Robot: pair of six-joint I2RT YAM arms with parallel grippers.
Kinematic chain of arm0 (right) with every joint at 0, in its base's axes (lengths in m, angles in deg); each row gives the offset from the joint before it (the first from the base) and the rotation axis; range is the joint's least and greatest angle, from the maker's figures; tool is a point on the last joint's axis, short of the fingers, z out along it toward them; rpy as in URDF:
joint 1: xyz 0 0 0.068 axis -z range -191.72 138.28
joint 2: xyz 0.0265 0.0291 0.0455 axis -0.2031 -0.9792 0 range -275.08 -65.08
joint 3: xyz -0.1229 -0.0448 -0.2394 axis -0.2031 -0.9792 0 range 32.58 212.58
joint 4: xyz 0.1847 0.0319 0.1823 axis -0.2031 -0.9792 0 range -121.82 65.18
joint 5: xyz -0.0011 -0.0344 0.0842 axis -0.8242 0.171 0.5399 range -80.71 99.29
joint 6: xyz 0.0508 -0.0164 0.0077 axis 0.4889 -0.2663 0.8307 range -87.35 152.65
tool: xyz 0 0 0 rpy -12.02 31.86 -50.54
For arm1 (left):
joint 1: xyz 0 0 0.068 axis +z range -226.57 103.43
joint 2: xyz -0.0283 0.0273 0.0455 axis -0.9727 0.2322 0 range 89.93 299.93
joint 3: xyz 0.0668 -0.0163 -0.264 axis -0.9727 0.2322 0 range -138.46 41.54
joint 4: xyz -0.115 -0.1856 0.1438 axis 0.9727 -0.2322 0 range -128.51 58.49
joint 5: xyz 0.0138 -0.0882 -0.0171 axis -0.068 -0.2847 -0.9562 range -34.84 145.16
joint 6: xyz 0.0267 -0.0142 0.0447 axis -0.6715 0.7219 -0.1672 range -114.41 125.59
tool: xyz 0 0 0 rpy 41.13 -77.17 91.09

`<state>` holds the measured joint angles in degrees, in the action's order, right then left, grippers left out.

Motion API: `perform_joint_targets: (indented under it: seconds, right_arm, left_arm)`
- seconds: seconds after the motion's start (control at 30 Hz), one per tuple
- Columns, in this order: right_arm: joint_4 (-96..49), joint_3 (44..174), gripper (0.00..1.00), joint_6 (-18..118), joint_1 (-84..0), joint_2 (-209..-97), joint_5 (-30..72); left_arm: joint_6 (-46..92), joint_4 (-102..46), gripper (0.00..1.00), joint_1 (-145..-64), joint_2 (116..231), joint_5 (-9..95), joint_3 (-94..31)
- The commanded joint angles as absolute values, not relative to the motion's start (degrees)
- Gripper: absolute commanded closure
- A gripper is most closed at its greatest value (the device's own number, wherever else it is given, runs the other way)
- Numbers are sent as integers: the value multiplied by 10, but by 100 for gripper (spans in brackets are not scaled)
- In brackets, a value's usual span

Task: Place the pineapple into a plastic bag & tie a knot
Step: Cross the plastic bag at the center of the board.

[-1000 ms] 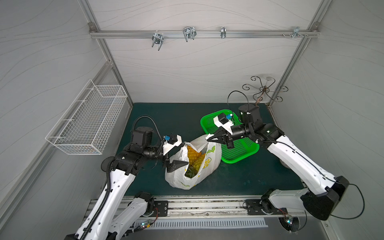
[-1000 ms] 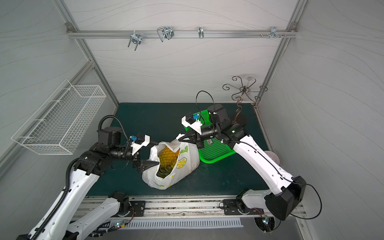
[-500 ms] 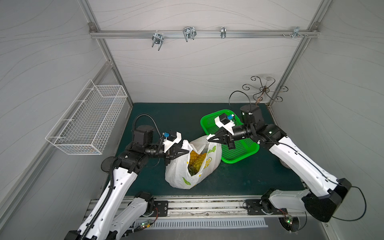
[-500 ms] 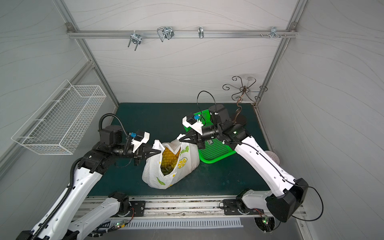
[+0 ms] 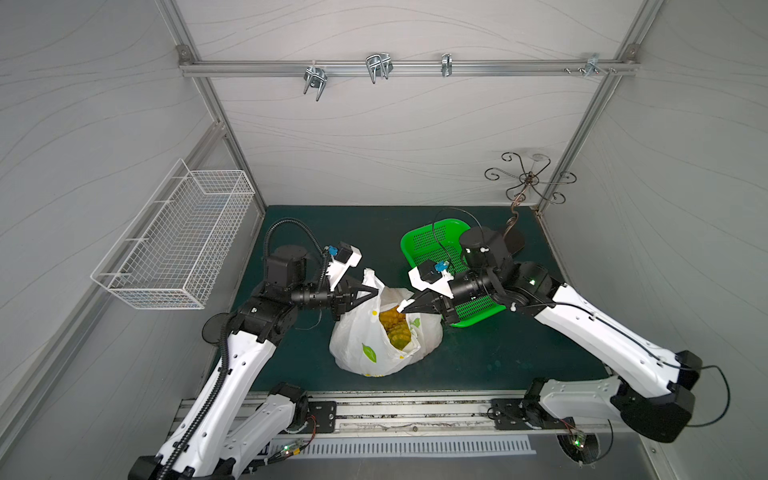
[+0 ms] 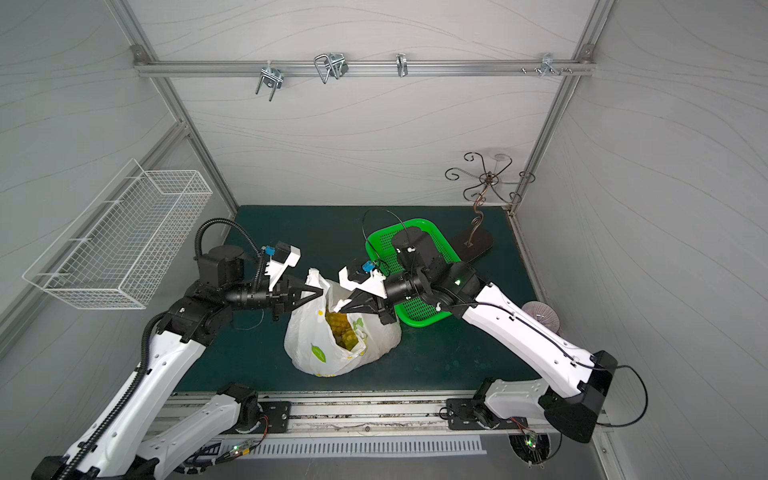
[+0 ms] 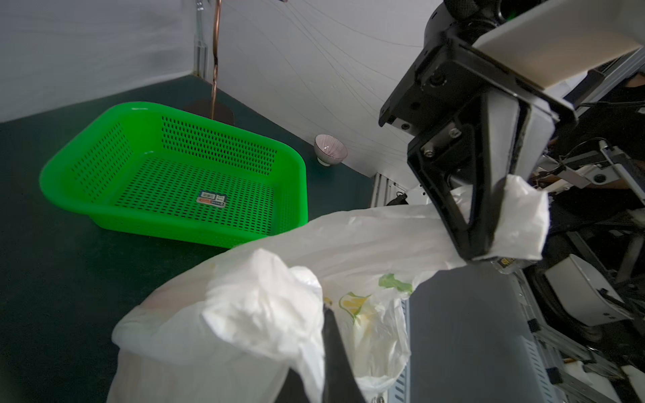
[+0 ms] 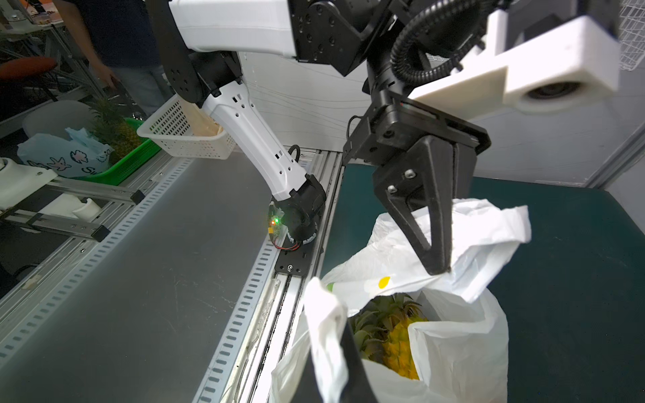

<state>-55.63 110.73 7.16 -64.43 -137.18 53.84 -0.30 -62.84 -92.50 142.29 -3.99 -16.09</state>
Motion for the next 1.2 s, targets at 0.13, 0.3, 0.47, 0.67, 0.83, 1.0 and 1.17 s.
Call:
perform_joint_targets:
  seconds: [0.13, 0.3, 0.47, 0.67, 0.83, 1.0, 1.17]
  right_arm:
    - [-495, 1091, 100, 65, -651, -1371, 518]
    - [-479, 1097, 100, 51, -689, -1397, 518]
    - [-474, 1115, 100, 40, -696, -1432, 508]
    - [-497, 1116, 66, 29, -693, -1421, 496]
    - [-525, 1122, 33, 64, -670, -1370, 503]
    - [-518, 1126, 22, 169, -616, -1313, 509]
    - [-494, 1093, 24, 304, -531, -1292, 504]
  left_arm:
    - [13, -646, 100, -931, 1447, -106, -204]
    - [51, -611, 100, -956, 1484, -101, -205]
    - [17, -660, 100, -974, 1518, -112, -218]
    - [6, -637, 100, -977, 1519, -114, -211]
    - [-6, -632, 100, -977, 1519, -106, -212]
    - [-21, -637, 100, -977, 1525, -108, -217]
    - [-35, -633, 100, -977, 1524, -118, -219]
